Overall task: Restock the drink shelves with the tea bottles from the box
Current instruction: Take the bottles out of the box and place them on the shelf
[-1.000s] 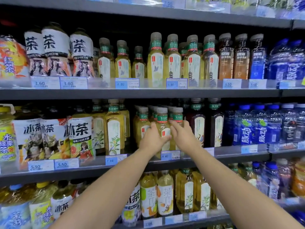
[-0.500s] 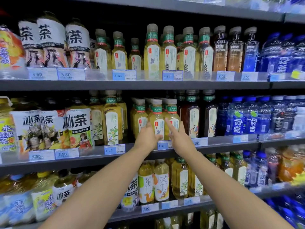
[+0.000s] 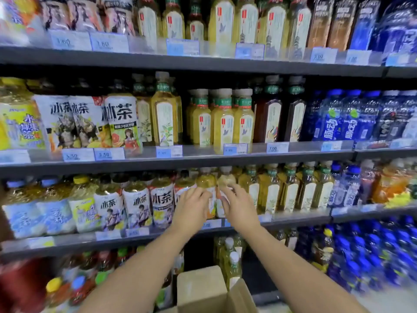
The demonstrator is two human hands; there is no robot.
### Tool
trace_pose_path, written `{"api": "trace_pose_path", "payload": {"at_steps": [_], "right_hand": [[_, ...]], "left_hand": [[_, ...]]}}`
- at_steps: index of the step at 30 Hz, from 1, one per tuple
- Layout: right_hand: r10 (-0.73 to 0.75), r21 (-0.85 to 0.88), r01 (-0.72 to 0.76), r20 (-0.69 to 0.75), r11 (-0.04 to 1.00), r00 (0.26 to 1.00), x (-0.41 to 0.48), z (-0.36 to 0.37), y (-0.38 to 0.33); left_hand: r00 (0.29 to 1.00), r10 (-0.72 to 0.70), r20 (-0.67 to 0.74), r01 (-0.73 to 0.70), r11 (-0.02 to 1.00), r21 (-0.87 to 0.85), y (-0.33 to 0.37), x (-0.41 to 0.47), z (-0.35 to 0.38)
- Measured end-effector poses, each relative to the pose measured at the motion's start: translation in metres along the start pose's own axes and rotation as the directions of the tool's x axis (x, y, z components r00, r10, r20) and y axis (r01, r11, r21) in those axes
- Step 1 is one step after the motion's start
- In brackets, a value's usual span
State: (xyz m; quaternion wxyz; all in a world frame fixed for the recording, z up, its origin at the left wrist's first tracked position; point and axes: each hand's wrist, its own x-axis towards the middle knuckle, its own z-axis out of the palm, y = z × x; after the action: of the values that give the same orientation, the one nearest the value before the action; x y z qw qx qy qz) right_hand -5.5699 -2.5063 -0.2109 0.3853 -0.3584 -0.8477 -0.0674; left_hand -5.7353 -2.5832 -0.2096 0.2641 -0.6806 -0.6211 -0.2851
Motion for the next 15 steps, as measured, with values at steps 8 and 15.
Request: {"api": "trace_pose_path", "payload": {"at_steps": [8,15], "right_hand": [[0.033,0.101,-0.090,0.468,0.991,0.883,-0.186,0.128,-0.022],[0.136,-0.035,-0.294,0.934,0.955,0.330,-0.317,0.206,-0.053]], "left_hand": [[0.900,-0.252,0.356,0.271,0.962,-0.004,-0.014,-0.217,0.085],[0.753,-0.435,0.493,0.469,0.881,0.062,0.011,-0.340,0.146]]}}
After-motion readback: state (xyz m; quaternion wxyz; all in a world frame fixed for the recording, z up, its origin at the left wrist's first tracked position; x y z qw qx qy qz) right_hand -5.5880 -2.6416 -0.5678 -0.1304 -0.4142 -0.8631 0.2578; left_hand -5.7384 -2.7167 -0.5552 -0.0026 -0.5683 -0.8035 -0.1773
